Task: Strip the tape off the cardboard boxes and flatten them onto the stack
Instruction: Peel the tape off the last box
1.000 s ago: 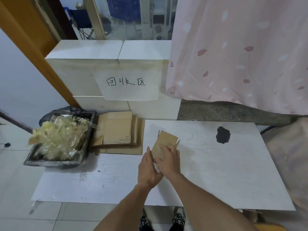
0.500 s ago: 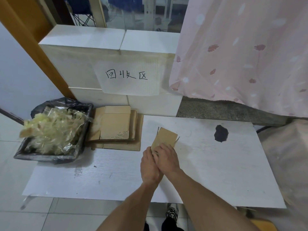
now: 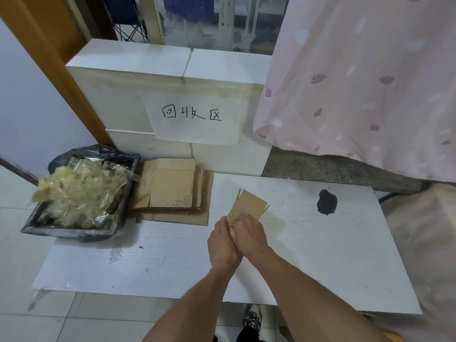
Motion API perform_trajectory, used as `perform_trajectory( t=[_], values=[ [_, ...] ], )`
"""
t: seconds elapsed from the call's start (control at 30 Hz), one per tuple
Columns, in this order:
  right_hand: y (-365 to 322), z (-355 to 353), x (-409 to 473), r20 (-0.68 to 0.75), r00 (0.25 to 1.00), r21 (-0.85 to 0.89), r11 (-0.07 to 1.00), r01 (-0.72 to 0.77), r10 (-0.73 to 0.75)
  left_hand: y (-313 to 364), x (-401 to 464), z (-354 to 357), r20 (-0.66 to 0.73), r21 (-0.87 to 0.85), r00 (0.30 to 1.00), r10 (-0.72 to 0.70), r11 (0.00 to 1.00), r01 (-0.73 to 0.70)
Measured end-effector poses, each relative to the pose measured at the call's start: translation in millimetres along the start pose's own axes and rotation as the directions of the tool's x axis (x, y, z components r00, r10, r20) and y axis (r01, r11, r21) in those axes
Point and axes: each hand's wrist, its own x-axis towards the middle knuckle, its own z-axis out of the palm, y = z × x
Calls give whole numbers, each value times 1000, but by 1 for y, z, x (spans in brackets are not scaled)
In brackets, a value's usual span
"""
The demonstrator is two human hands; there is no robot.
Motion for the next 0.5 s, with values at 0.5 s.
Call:
perform_trajectory(
  t=[0.5],
  values=[
    [-11,-6,13,162,987,-188,982,23,8,-3,-3,-8,8,-1,998,61,998,-61]
  ],
)
